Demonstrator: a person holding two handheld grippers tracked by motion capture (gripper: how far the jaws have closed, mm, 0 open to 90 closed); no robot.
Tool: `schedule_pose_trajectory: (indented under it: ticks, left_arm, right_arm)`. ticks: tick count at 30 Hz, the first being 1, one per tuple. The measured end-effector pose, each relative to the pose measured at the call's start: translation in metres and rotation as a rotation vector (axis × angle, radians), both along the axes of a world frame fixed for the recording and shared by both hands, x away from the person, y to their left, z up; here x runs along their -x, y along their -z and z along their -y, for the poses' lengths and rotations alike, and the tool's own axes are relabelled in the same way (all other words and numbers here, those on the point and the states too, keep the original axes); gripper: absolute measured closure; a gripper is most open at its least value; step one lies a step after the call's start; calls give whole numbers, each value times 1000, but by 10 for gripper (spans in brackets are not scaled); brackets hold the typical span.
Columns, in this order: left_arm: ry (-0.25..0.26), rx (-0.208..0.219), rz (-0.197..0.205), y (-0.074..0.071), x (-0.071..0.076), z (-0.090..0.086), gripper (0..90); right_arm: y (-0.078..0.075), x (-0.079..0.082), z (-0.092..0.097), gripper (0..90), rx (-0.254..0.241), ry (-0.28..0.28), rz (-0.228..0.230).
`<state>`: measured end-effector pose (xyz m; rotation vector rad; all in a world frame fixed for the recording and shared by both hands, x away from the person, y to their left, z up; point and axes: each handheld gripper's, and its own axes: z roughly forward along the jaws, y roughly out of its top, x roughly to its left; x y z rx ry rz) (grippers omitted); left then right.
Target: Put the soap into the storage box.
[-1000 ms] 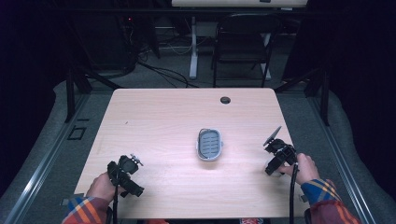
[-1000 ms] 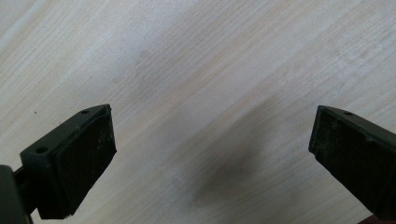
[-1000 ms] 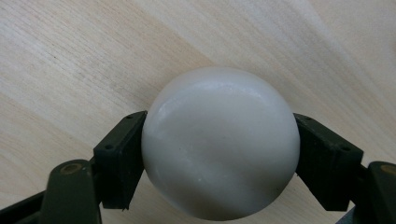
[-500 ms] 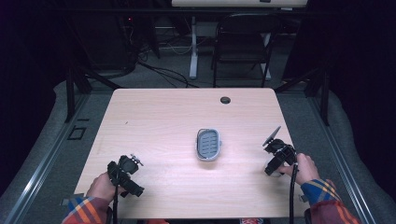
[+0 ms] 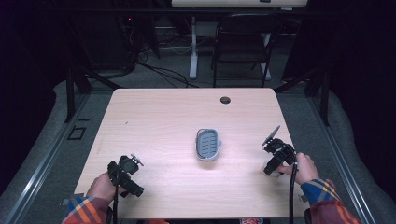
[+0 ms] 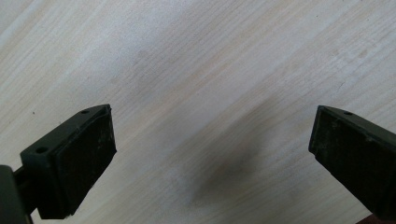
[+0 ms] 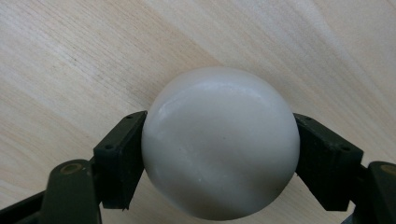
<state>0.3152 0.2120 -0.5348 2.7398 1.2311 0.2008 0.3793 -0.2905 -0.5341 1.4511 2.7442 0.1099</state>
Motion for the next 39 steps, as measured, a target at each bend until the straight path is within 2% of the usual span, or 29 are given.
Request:
schedule_pose_trajectory:
  ticks: [3,7,8,11,14,23,24,25,28,30,32,33,36,39]
  left_arm:
    - [-1,-1,-1,0,0,0,2]
    - [0,-1,-1,0,0,0,2]
    - [0,-1,-1,0,0,0,2]
    - [0,-1,-2,0,0,0,2]
    - [-1,0,0,0,0,0,2]
    - [0,-1,-2,0,0,0,2]
    - [0,-1,-2,0,0,0,3]
    - [-1,-1,-2,0,0,0,3]
    - [-1,-1,1,0,0,0,2]
    - [-1,-2,1,0,0,0,2]
    - [-1,0,2,0,0,0,3]
    - [-1,-1,1,0,0,0,2]
    - [-2,-1,1,0,0,0,2]
    - [-1,-2,0,0,0,0,2]
  right_arm:
    - [-5,-3,1,241,27,-29,-27]
    - [-5,-3,1,241,15,-20,-15]
    - [-3,-2,0,241,-6,-2,2]
    - [-6,-4,0,241,28,-32,-24]
    - [-6,-3,0,241,16,-23,-16]
    - [-6,-5,-3,241,25,-36,-19]
    - [-6,-5,-3,241,22,-35,-19]
    - [-4,-4,-4,241,-4,-13,3]
    - [-9,-8,-4,241,27,-46,-27]
    - [-5,-6,-6,241,-9,-15,4]
    - [-9,-9,-6,241,26,-49,-25]
    - [-6,-8,-8,241,5,-27,1]
    - [-9,-10,-9,241,23,-47,-17]
    - [-10,-12,-10,241,25,-54,-15]
